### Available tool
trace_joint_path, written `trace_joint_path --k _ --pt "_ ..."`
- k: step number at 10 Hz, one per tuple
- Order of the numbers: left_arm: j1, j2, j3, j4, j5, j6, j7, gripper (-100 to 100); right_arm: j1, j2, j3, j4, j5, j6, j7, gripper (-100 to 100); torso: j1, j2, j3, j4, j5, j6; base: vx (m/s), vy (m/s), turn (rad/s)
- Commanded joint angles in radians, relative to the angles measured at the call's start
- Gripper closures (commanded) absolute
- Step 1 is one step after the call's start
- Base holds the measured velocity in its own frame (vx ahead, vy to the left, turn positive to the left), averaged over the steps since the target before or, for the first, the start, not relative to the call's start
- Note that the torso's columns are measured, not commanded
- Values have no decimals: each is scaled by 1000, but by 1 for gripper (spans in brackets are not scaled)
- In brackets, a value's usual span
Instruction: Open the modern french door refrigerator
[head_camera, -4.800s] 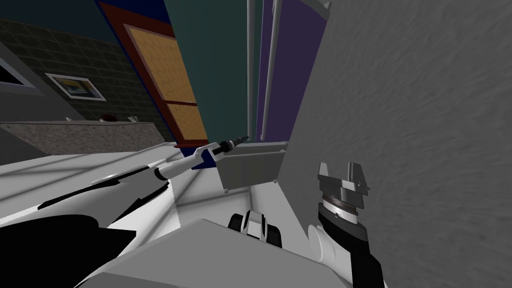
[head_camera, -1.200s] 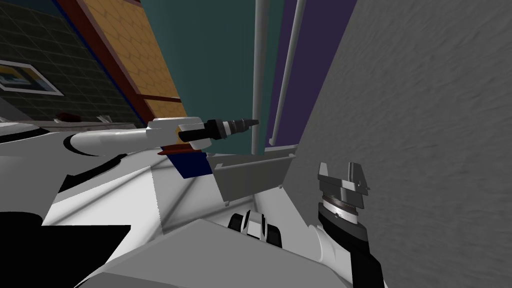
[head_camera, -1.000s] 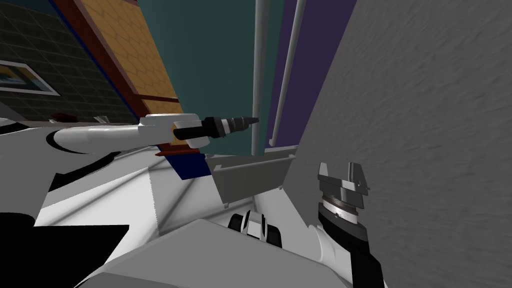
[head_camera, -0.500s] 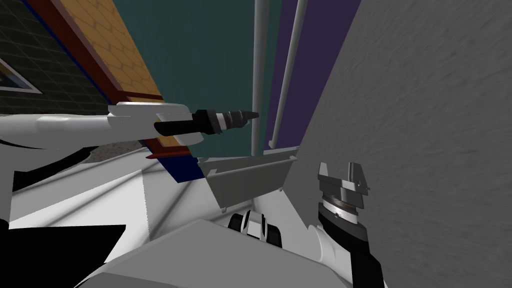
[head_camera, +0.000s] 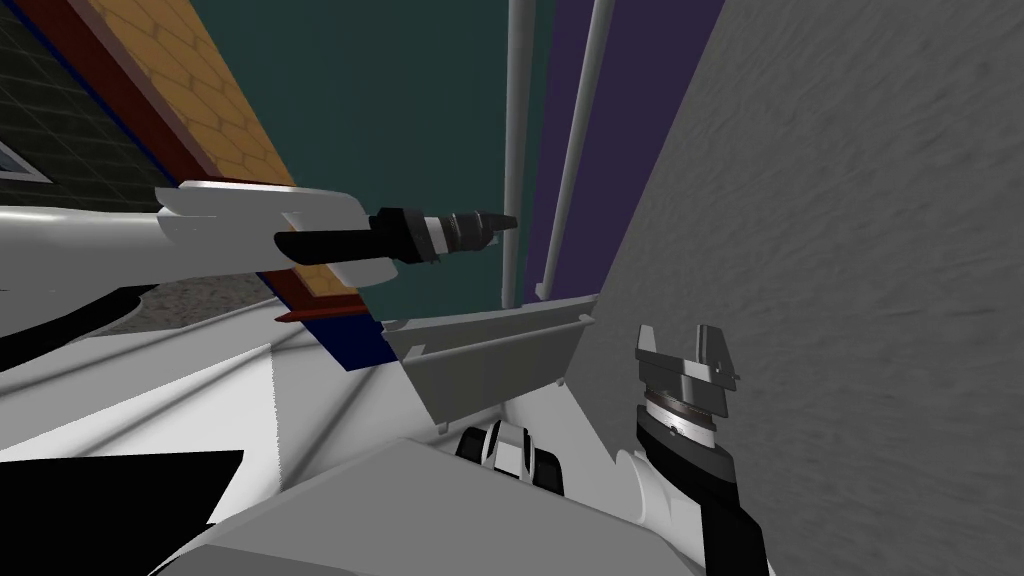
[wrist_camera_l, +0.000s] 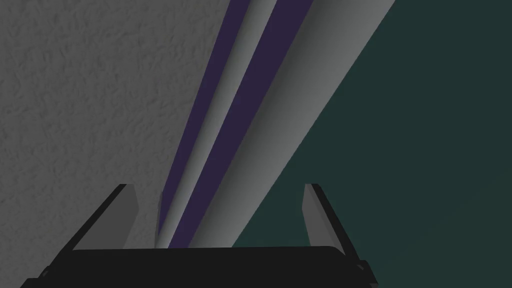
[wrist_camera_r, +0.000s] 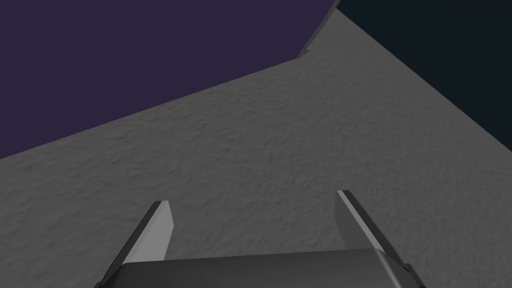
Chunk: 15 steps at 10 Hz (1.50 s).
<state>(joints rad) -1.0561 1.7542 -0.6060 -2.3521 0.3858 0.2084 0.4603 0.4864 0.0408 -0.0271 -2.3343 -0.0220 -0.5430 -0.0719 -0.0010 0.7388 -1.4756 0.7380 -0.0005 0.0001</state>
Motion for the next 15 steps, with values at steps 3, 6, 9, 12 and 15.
trace_joint_path --k 3,6,9,12,15 --pt "-25 -22 21 -46 16 -63 20 100 0 0 0 0 0 0 0 0 8 2 2 1 3 0 -33 104 82" --pt "-33 -30 28 -61 22 -84 27 100 0 0 0 0 0 0 0 0 -2 -2 -1 -1 -1 0 -21 57 23" --pt "-38 -52 52 -107 39 -146 47 100 0 0 0 0 0 0 0 0 5 1 1 1 2 0 -27 98 81" --pt "-74 -66 64 -137 50 -188 60 100 0 0 0 0 0 0 0 0 1 0 0 0 0 0 -27 70 51" --pt "-27 -75 51 -115 24 -183 36 -100 0 0 0 0 0 0 0 0 -2 -2 -1 -1 0 0 14 2 -6"
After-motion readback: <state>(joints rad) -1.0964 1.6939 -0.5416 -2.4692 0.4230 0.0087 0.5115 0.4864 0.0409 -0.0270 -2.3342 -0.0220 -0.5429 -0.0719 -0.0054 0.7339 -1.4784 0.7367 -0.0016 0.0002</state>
